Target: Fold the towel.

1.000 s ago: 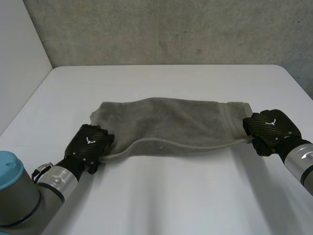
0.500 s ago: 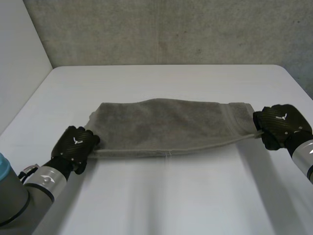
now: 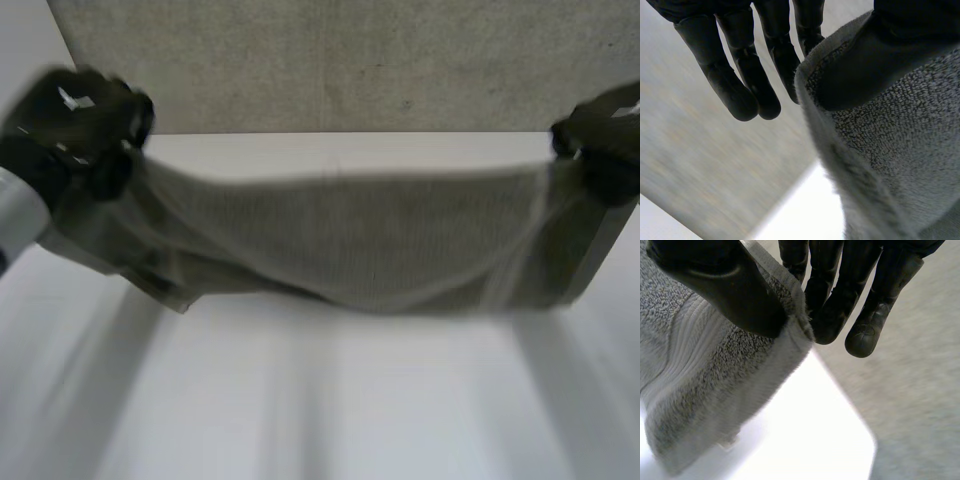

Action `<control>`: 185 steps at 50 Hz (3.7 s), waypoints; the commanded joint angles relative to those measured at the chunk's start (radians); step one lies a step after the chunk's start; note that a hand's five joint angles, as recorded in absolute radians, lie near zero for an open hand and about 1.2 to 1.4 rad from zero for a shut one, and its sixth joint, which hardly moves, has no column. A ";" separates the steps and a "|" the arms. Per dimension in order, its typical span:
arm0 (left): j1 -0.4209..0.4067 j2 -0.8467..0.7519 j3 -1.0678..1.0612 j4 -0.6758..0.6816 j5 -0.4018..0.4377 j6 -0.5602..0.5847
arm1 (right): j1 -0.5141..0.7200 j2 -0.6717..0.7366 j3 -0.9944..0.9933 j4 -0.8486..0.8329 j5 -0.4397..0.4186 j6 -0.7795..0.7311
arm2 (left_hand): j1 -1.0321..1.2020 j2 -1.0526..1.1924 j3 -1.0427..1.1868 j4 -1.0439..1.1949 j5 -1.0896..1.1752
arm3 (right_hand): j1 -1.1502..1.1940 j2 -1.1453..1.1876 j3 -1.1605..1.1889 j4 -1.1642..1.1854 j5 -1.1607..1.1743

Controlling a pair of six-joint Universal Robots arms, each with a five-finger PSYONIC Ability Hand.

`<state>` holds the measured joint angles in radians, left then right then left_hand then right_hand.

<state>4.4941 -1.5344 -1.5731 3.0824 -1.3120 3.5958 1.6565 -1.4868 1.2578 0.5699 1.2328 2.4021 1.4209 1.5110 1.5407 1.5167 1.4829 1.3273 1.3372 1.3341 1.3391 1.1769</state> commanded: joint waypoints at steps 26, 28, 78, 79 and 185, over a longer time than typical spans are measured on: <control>-0.073 -0.645 1.060 0.098 -0.190 -0.150 | 0.201 0.373 -0.419 -0.809 0.323 -0.034 | -0.025 -0.115 -0.144 -0.120 -0.261 | 0.069 0.059 0.062 0.057 0.045; -0.073 -0.639 1.001 0.076 -0.178 -0.149 | 0.198 0.376 -0.399 -0.768 0.310 -0.034 | -0.025 -0.115 -0.144 -0.120 -0.261 | 0.069 0.059 0.062 0.057 0.045; 0.143 -0.248 -0.553 0.533 0.172 0.221 | -0.083 -0.060 0.683 -0.559 -0.016 -0.067 | -0.025 -0.115 -0.144 -0.120 -0.261 | 0.069 0.059 0.062 0.057 0.045; 0.142 -0.260 -0.555 0.532 0.172 0.221 | -0.084 -0.047 0.689 -0.574 -0.015 -0.069 | -0.025 -0.115 -0.144 -0.120 -0.261 | 0.069 0.059 0.062 0.057 0.045; -0.027 -0.983 0.631 0.213 -0.116 0.090 | 0.072 1.010 -0.736 -0.364 0.266 0.110 | -1.037 -1.127 -1.157 -1.133 -1.274 | -1.153 -1.163 -1.160 -1.165 -1.177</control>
<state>4.4701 -2.5259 -0.9338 3.2979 -1.4235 3.7048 1.7230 -0.4848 0.5409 0.2360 1.4259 2.4772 1.2867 1.2911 1.2953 1.2807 1.2990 0.5969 0.5952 0.5995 0.5936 0.4129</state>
